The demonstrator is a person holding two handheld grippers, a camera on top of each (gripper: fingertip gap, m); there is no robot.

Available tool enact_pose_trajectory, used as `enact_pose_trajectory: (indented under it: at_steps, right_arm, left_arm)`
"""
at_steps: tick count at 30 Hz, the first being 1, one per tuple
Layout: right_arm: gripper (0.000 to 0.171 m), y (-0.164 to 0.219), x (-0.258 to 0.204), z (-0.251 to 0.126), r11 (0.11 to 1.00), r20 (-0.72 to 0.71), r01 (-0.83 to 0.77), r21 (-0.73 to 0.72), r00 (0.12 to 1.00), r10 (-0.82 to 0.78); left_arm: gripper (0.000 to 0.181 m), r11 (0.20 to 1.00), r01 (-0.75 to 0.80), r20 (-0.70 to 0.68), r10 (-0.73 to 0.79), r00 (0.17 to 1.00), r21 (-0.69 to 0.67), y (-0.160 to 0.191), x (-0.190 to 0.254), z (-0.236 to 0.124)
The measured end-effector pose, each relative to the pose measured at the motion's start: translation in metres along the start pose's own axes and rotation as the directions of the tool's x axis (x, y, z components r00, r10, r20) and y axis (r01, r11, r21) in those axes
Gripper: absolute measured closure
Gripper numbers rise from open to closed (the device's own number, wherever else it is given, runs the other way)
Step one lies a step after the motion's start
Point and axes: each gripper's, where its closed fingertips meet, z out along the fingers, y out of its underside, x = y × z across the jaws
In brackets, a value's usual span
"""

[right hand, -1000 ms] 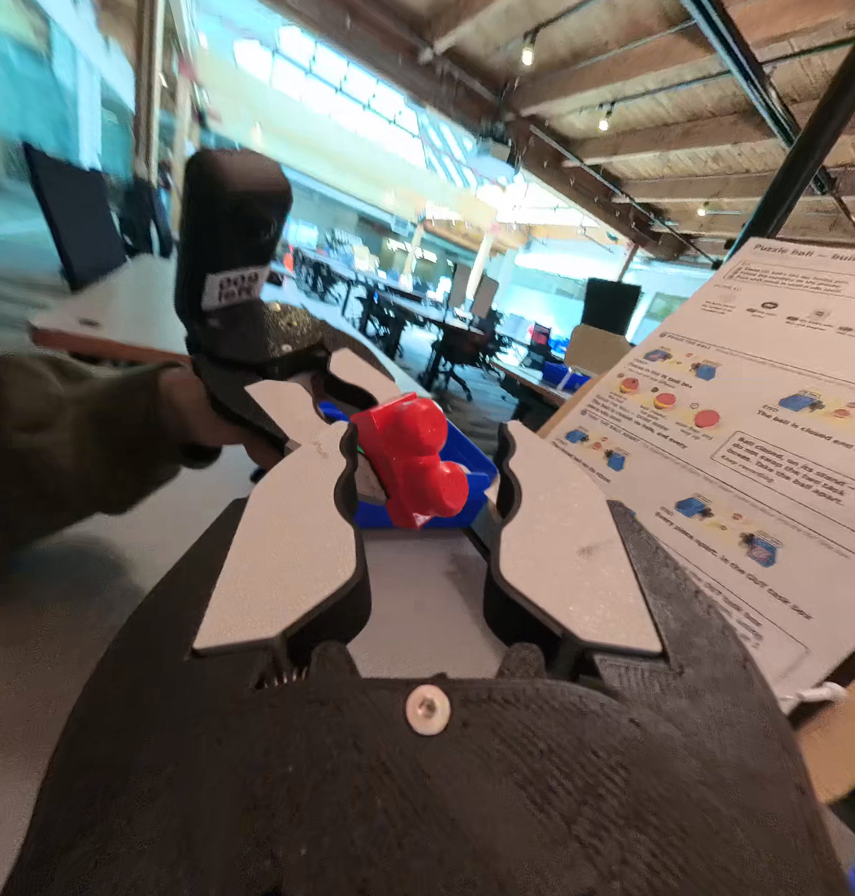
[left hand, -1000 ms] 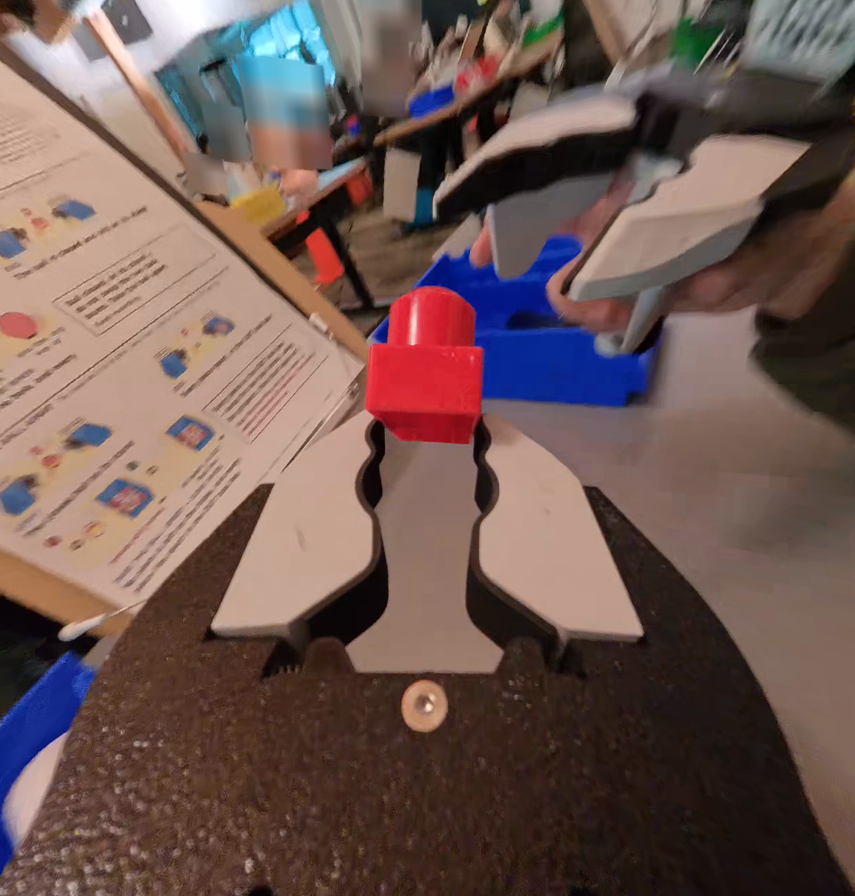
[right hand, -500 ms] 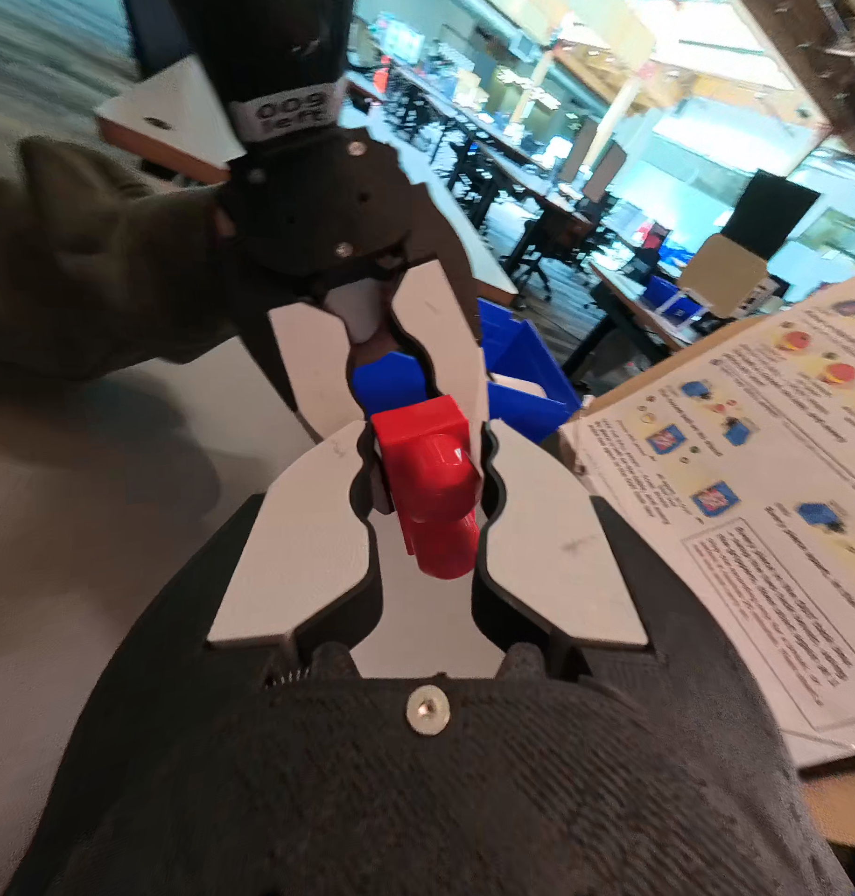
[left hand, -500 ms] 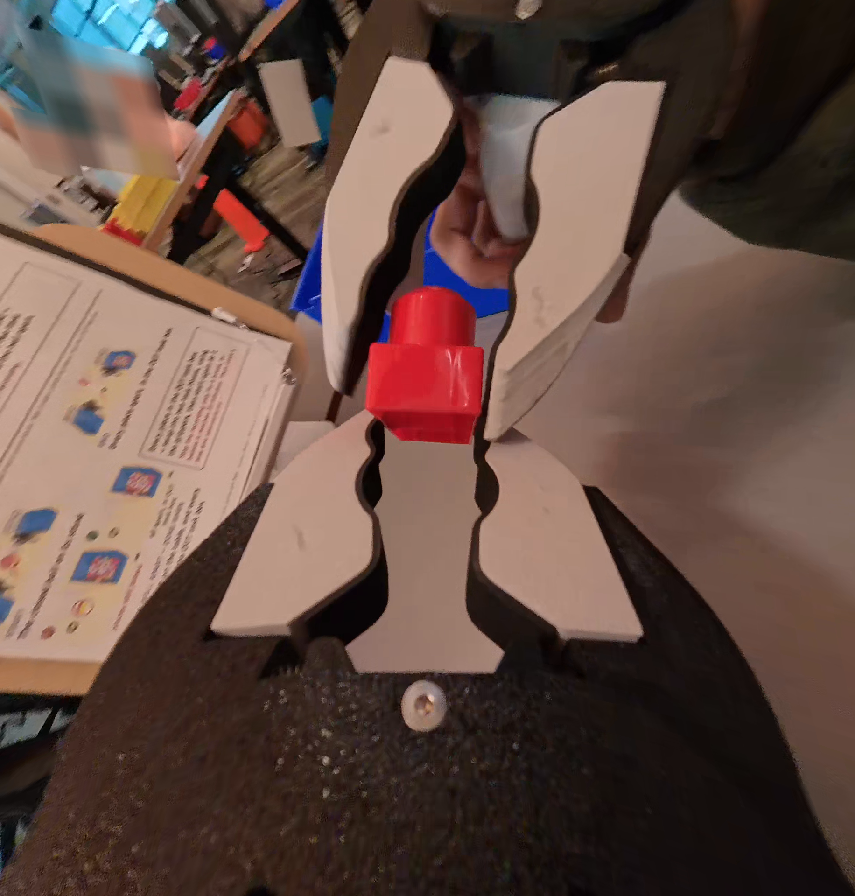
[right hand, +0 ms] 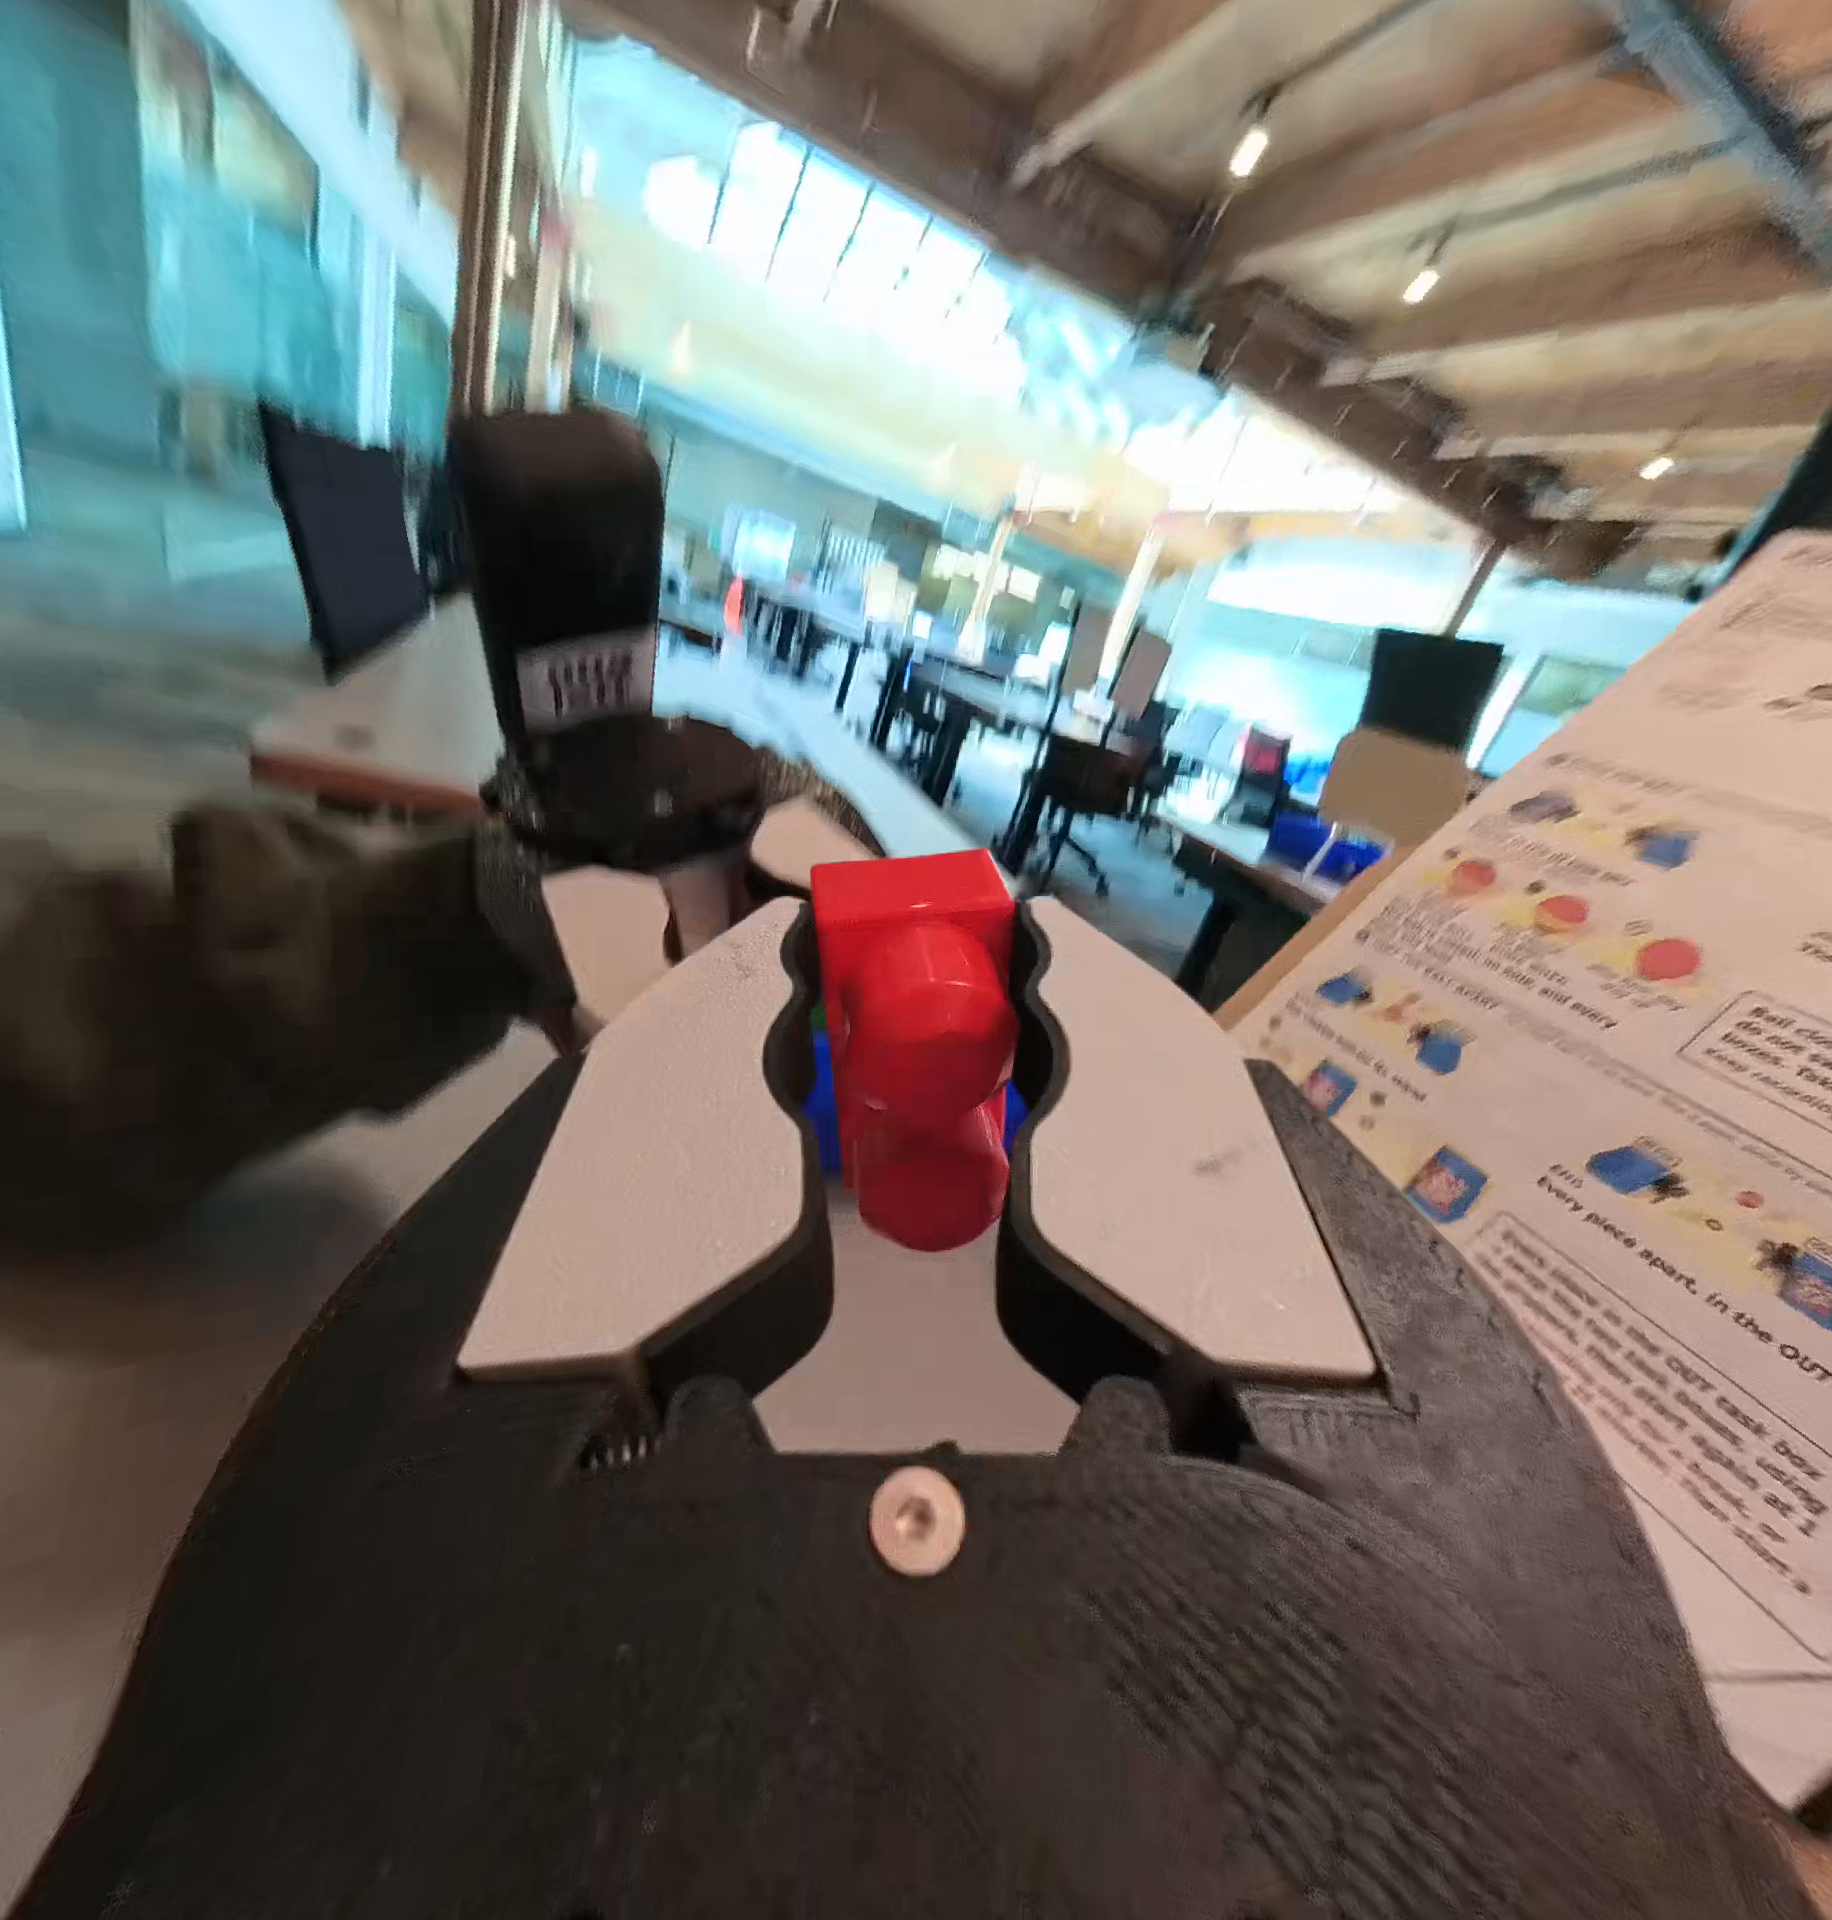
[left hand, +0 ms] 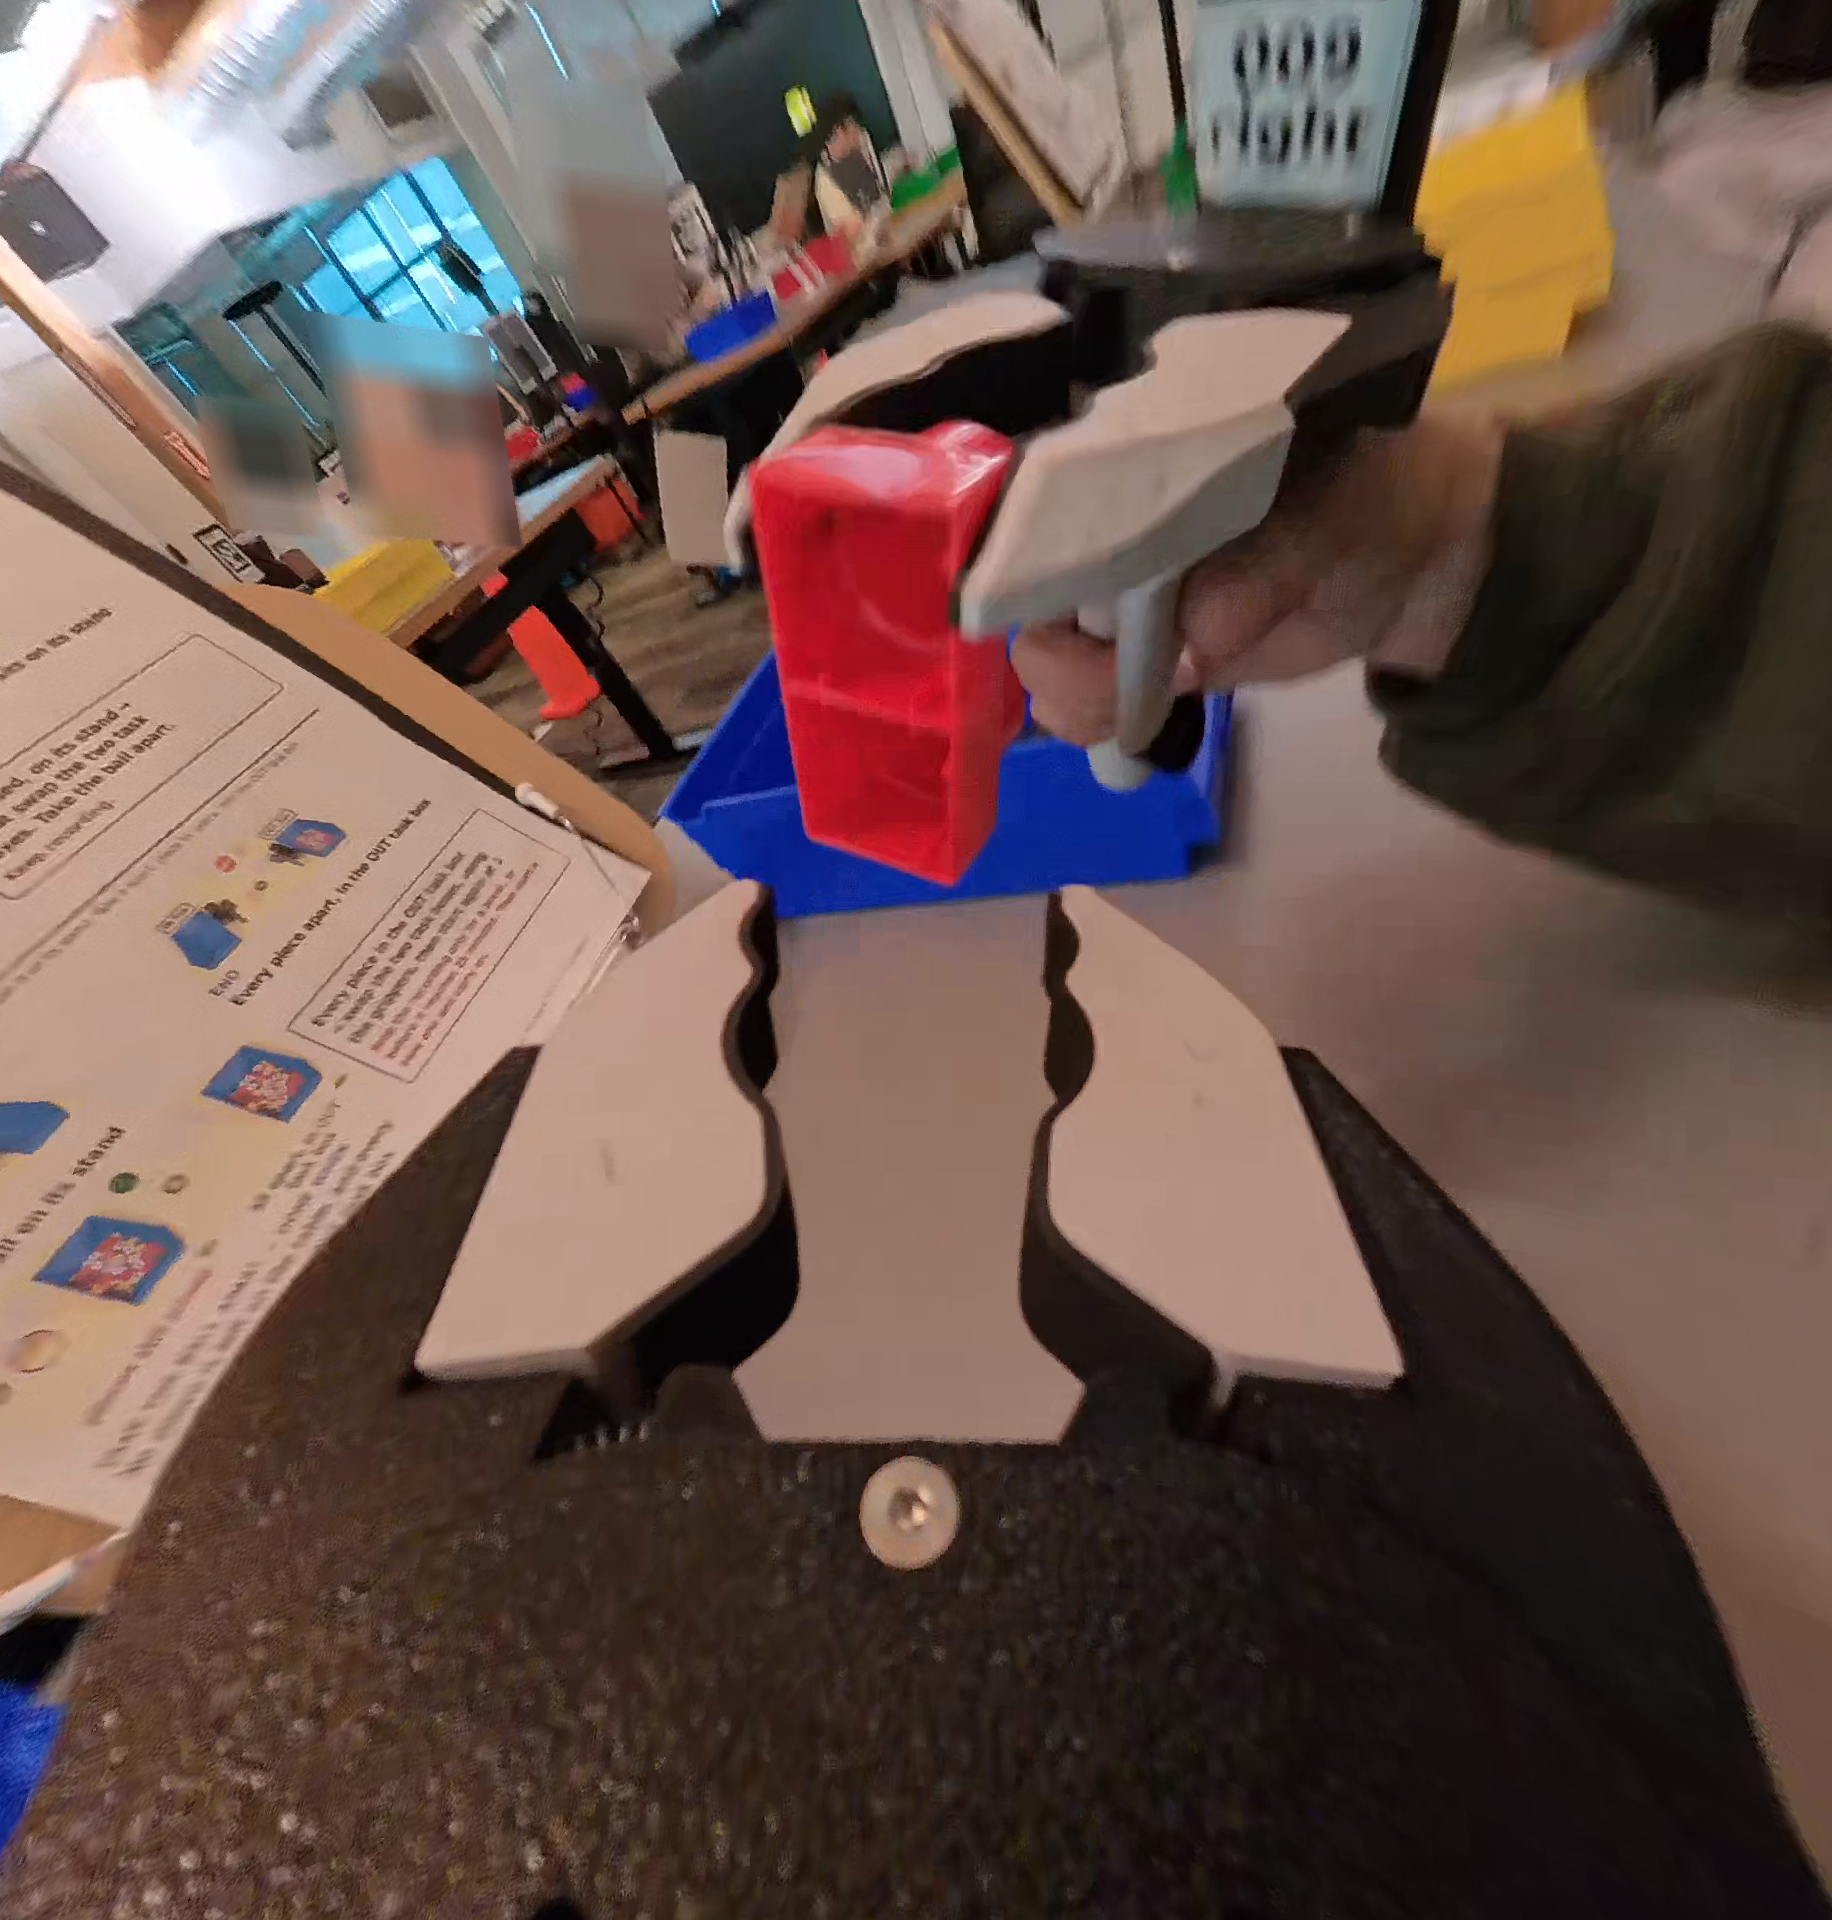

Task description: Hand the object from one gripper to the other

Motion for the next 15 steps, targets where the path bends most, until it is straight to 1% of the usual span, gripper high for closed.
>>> enact_pose_trajectory:
  at_steps: [1,3,5,7,10,13,15]
  right_arm:
    - [0.135,-0.011,0.005,-0.004,0.996,-0.013,-0.043,0.075,0.999,0.044]
    - [0.136,-0.031,0.013,-0.013,0.964,-0.020,-0.104,0.244,0.993,0.113]
    - [0.136,-0.047,0.018,-0.022,0.892,0.017,-0.197,0.407,0.978,0.208]
    - [0.136,-0.053,0.024,-0.026,0.812,0.067,-0.291,0.506,0.952,0.300]
    - [0.136,-0.055,0.023,-0.022,0.721,0.148,-0.385,0.575,0.917,0.372]
    - [0.136,-0.052,0.017,-0.012,0.707,0.182,-0.419,0.569,0.903,0.389]
    - [0.136,-0.052,0.014,-0.008,0.691,0.218,-0.449,0.567,0.890,0.401]
  left_arm:
    - [0.126,0.996,0.065,-0.011,-0.065,0.998,0.053,-0.007,-0.001,-0.001]
    - [0.122,0.957,0.222,-0.064,-0.214,0.975,0.189,-0.025,-0.003,-0.002]
    - [0.122,0.881,0.359,-0.122,-0.338,0.933,0.309,-0.038,-0.008,-0.002]
    - [0.121,0.834,0.419,-0.170,-0.383,0.908,0.358,-0.043,-0.006,0.002]
    - [0.119,0.810,0.395,-0.159,-0.362,0.918,0.434,-0.051,-0.001,0.006]
    - [0.125,0.726,0.411,-0.183,-0.375,0.909,0.551,-0.068,0.000,-0.001]
    - [0.128,0.693,0.428,-0.188,-0.398,0.898,0.579,-0.070,-0.003,-0.003]
